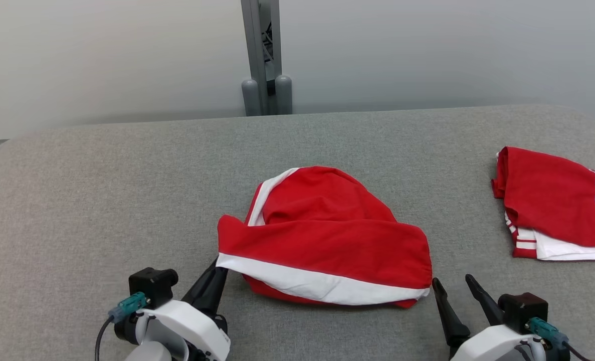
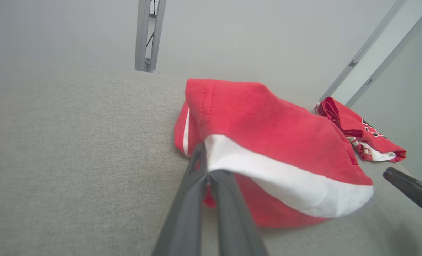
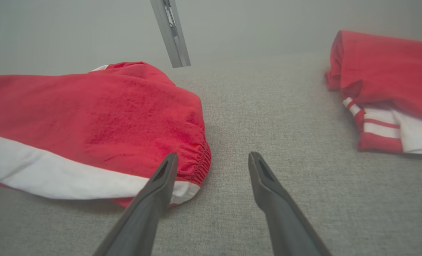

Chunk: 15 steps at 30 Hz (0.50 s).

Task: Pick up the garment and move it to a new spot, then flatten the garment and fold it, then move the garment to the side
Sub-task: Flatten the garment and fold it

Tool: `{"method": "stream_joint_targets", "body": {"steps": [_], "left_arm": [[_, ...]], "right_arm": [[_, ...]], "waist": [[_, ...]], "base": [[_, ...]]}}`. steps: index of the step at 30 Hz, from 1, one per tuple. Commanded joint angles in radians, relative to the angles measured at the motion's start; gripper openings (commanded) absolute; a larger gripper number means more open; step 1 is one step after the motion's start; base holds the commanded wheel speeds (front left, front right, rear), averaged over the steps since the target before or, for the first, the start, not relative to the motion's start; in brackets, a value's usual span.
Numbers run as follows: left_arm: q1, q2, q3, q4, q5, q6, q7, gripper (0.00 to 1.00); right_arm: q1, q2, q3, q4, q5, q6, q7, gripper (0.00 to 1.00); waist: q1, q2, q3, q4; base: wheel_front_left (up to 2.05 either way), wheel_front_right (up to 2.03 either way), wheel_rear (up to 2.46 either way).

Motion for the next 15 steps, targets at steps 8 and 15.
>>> {"method": "stream_joint_targets", "body": {"steps": [8,15], "left_arm": [[0.016,-0.019,0.097,-0.007,0.090,-0.001,-0.003,0.00],[0.014,-0.026,0.107,-0.001,0.101,-0.001,-0.003,0.00]], "right_arm": [[-0.042,-0.008,0.097,0.075,0.088,0.000,-0.001,1.00],[-0.062,-0.021,0.171,0.132,0.157,0.000,-0.001,1.00]], "waist": [[0.0000,0.0000,0.022,0.032],[0.0000,0.0000,0.029,0.053]], "base": [[0.00,0.00,0.00],[0.00,0.00,0.00]]}}
